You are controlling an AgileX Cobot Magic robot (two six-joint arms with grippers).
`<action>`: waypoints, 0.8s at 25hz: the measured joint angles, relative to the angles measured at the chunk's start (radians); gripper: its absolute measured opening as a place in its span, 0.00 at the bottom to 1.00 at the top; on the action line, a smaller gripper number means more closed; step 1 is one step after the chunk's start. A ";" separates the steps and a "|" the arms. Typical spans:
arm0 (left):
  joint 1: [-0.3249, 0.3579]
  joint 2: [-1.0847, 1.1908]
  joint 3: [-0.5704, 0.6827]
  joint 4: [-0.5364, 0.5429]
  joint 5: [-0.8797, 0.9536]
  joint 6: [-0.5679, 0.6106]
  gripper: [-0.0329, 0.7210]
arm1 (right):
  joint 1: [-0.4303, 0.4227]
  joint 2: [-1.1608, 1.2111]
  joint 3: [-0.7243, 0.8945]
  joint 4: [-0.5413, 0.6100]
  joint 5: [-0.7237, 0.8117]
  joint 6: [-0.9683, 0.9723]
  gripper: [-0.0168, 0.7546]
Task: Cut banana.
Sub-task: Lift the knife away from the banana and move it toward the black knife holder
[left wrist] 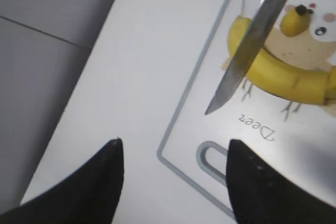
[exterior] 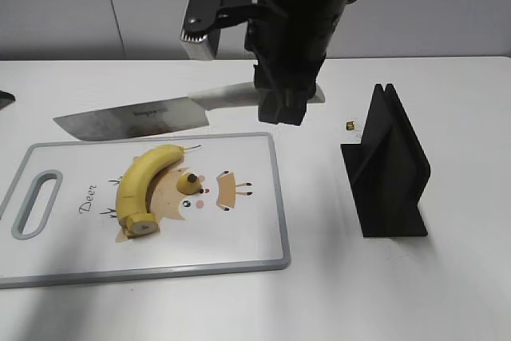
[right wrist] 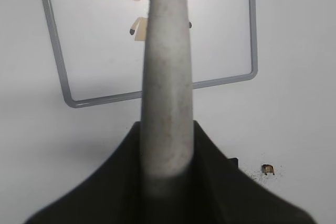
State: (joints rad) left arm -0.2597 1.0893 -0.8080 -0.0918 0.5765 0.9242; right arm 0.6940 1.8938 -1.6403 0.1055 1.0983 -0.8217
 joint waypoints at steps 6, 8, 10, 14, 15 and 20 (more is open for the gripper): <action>0.119 -0.099 0.000 -0.021 -0.028 -0.041 0.83 | 0.000 -0.076 0.000 -0.001 0.042 0.030 0.23; 0.167 -0.126 0.000 -0.025 -0.025 -0.135 0.83 | 0.000 -0.107 0.000 -0.012 0.066 0.095 0.23; 0.217 -0.148 0.000 -0.027 -0.007 -0.240 0.83 | 0.000 -0.132 0.000 -0.015 0.092 0.165 0.23; 0.258 -0.177 0.001 -0.028 0.160 -0.411 0.83 | 0.000 -0.176 0.000 -0.017 0.121 0.313 0.23; 0.258 -0.184 0.002 -0.032 0.202 -0.429 0.83 | 0.000 -0.184 0.000 -0.017 0.122 0.368 0.23; 0.194 -0.275 0.008 -0.059 0.302 -0.459 0.83 | -0.001 -0.252 0.000 -0.017 0.125 0.610 0.23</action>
State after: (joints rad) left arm -0.0658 0.8140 -0.7997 -0.1504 0.8790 0.4649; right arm 0.6932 1.6418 -1.6403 0.0883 1.2229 -0.2119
